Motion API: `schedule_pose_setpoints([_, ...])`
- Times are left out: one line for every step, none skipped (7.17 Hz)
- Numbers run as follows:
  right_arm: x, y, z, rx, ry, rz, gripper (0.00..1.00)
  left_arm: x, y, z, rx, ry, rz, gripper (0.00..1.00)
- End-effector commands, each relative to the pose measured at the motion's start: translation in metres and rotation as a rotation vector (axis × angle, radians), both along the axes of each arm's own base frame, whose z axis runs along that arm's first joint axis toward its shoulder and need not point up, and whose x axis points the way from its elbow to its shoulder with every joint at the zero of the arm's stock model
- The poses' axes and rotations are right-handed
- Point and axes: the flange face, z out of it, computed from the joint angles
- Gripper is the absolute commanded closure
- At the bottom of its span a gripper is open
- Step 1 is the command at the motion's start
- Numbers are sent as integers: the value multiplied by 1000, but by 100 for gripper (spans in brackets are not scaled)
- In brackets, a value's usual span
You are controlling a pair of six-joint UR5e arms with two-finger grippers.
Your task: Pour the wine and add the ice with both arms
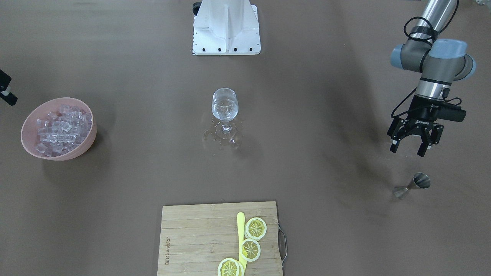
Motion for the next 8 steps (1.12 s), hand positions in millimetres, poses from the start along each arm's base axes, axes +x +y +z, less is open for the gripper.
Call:
schedule_pose_setpoints([0, 0, 8, -9, 23, 11, 2, -83, -27, -3, -145, 84, 126, 2])
schedule_pose_setpoints([-2, 1, 10, -12, 28, 9, 2, -120, -35, -4, -149, 84, 140, 2])
schedule_pose_setpoints([-15, 2, 16, -46, 59, -1, 2, -140, -44, 3, -152, 12, 174, 2])
schedule_pose_setpoints([-39, 5, 18, -101, 82, 12, 2, -152, -53, 4, -158, -64, 223, 2])
schedule_pose_setpoints([-68, 14, 24, -138, 94, -14, 2, -172, -64, -2, -162, -106, 274, 2])
schedule_pose_setpoints([-101, 29, 41, -190, 118, -55, 3, -180, -64, 5, -157, -140, 307, 2])
schedule_pose_setpoints([-133, 40, 53, -196, 155, -106, 4, -185, -65, 5, -149, -148, 309, 2])
schedule_pose_setpoints([-142, 44, 62, -210, 166, -128, 10, -185, -68, 2, -150, -147, 296, 2])
